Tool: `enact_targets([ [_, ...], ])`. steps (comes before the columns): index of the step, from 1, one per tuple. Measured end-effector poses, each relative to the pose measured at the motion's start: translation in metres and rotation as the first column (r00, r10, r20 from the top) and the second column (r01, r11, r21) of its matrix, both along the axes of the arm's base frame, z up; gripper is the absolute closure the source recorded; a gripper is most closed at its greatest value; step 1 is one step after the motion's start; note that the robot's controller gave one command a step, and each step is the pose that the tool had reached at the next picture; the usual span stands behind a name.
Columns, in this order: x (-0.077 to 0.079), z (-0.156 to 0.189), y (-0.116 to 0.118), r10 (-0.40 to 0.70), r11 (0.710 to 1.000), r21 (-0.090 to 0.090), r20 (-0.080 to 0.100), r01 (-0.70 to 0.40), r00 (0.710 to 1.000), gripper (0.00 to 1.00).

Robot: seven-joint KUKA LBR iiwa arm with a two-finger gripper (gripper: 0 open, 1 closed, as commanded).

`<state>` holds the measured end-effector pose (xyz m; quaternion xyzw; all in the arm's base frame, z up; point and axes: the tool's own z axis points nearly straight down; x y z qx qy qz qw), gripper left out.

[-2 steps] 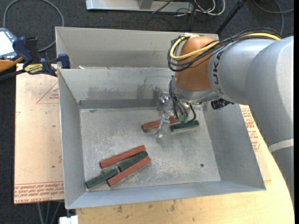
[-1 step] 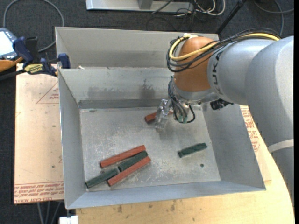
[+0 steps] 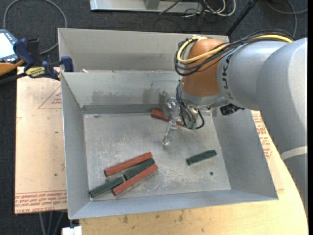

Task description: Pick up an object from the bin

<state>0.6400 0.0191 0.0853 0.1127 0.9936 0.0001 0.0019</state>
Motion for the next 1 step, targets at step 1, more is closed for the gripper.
enact_targets([
  [1, 0.0152, -0.0159, -0.0704, -0.013, 1.000, -0.001, -0.006, 0.013, 1.000, 0.00],
])
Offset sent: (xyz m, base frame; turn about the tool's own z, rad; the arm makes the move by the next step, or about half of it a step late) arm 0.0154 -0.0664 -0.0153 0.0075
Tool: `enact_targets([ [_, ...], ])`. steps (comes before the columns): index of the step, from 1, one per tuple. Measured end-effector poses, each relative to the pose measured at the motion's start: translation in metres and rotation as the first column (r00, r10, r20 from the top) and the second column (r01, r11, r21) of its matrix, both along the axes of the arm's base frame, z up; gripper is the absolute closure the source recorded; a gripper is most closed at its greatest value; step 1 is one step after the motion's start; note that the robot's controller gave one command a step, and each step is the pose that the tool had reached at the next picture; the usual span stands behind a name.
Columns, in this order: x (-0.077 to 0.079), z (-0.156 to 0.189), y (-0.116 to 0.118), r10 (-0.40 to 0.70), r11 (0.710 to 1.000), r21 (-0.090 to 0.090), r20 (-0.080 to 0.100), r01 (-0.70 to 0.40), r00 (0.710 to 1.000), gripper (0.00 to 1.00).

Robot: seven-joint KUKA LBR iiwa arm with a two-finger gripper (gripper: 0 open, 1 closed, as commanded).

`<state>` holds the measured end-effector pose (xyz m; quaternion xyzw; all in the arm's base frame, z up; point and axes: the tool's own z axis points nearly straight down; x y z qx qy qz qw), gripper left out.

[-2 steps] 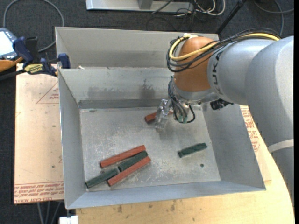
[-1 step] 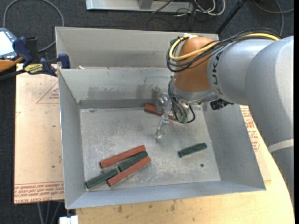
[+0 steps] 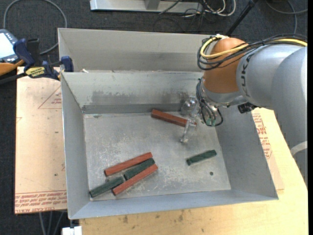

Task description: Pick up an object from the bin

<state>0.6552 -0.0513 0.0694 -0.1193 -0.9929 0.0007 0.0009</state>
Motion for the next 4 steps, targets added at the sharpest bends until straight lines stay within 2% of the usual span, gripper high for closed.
enact_targets([
  [1, 0.001, 0.002, 0.004, 0.005, 1.000, 0.001, 0.005, -0.005, 1.000, 1.00],
  [2, -0.044, 0.117, -0.040, -0.011, 1.000, -0.001, 0.012, 0.011, 1.000, 1.00],
  [3, -0.044, 0.112, -0.038, -0.008, 1.000, 0.001, 0.005, 0.008, 1.000, 0.00],
  [4, -0.053, 0.002, -0.017, 0.016, 1.000, 0.003, -0.003, -0.016, 1.000, 0.00],
])
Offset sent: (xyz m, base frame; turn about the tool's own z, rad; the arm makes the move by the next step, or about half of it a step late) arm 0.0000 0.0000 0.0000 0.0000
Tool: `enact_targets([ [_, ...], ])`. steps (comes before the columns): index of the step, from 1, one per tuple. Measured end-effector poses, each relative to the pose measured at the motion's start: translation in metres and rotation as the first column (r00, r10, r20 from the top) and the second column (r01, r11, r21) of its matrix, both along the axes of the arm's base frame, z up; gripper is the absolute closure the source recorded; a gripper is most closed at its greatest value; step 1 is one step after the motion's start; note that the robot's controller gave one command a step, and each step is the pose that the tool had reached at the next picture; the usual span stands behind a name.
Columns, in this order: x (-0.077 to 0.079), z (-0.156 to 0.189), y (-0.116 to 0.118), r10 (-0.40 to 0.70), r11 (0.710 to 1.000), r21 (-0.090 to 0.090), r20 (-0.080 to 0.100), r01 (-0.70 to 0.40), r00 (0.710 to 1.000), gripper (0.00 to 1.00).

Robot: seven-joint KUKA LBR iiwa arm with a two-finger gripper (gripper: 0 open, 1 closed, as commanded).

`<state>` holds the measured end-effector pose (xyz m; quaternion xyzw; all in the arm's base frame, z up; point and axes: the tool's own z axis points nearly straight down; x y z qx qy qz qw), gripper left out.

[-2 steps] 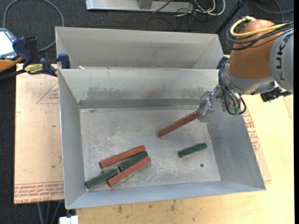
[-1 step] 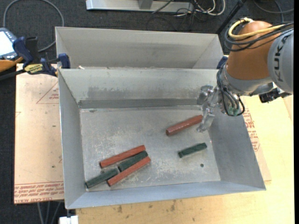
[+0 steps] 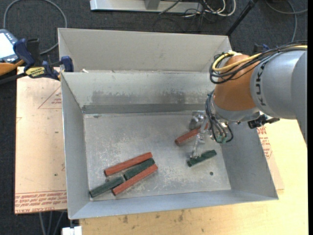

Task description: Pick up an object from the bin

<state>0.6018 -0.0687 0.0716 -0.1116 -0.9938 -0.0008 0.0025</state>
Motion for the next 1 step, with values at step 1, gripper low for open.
enact_targets([
  [1, 0.0019, 0.0038, -0.0008, -0.001, 1.000, -0.001, 0.006, 0.001, 1.000, 1.00],
])
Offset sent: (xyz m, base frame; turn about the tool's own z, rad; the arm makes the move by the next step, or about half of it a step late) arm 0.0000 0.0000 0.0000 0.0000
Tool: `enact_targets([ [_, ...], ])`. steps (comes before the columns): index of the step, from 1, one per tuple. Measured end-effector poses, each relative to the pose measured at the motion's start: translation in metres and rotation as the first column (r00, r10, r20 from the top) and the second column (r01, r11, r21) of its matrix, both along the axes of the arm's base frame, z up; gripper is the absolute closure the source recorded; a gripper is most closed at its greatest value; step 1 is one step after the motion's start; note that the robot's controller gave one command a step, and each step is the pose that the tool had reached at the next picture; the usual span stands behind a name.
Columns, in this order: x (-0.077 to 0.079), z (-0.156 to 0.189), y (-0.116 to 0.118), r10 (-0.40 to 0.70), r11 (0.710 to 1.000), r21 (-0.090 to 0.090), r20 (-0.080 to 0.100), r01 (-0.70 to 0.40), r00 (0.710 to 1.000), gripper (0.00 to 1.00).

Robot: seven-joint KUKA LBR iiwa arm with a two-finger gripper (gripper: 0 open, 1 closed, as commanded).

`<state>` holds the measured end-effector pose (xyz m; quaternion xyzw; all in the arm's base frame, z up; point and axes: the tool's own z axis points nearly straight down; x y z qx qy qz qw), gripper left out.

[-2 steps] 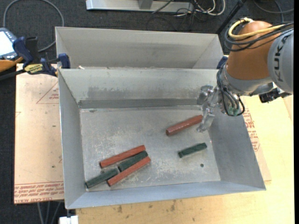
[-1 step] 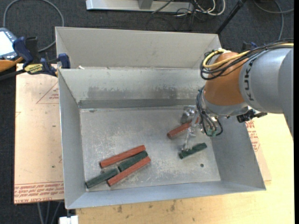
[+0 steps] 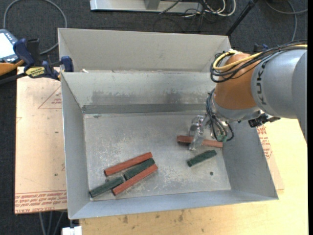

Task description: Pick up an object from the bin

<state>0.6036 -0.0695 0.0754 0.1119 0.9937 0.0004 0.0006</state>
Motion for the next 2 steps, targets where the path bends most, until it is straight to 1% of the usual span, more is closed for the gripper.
enact_targets([
  [1, 0.001, 0.101, 0.100, 0.026, 1.000, 0.004, 0.010, -0.026, 1.000, 1.00],
  [2, -0.048, 0.168, 0.074, 0.072, 0.997, -0.002, 0.006, -0.072, 0.997, 1.00],
])
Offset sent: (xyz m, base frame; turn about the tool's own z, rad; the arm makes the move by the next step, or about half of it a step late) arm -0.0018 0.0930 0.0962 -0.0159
